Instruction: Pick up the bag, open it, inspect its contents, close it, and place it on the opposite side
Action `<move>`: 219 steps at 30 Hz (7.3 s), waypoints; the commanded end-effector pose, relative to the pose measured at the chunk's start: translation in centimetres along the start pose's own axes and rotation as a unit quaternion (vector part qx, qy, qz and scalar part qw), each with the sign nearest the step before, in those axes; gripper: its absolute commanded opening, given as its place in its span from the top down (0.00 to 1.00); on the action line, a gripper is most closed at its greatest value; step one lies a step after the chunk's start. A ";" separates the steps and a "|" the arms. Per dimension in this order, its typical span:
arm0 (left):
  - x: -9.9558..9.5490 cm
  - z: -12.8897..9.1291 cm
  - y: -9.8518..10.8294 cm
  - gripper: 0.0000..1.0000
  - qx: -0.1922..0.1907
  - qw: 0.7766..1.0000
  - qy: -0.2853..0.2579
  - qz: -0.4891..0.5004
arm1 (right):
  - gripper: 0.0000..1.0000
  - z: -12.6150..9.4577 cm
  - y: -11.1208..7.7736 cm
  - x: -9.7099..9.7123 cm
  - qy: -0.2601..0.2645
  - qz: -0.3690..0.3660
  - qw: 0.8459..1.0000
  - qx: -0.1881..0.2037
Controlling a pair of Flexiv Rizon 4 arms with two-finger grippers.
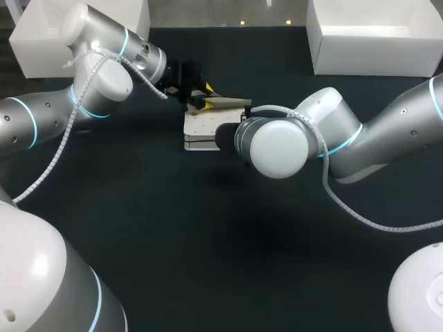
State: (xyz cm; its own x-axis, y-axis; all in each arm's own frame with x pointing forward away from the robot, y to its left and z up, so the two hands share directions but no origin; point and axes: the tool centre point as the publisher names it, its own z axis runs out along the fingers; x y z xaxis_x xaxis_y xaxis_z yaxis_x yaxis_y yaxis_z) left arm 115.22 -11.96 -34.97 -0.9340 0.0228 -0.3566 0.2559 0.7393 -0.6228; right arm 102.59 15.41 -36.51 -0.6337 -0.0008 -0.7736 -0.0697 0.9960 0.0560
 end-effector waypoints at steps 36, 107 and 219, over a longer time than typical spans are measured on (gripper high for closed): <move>-0.4 -2.4 -1.2 1.00 0.020 1.000 -0.013 0.001 | 0.00 -1.8 0.3 -0.8 -0.017 -0.002 1.000 0.003; -0.7 -12.2 -7.4 1.00 0.025 0.997 0.032 -0.060 | 1.00 -0.5 4.0 -13.8 0.070 0.026 0.997 0.014; 0.1 -12.6 -7.9 1.00 0.130 0.981 0.082 -0.118 | 0.00 2.6 3.8 -6.0 0.206 0.003 0.978 0.000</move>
State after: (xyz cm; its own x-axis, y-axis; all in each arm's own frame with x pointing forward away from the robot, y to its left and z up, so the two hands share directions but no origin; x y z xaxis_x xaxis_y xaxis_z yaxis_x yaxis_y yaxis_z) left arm 109.48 -9.39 -21.28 -0.9964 -0.0190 -0.0828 0.0593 0.5434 -0.8374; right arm 107.80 19.38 -32.64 -0.8895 -0.0295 -0.4560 -0.0658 0.9958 0.0639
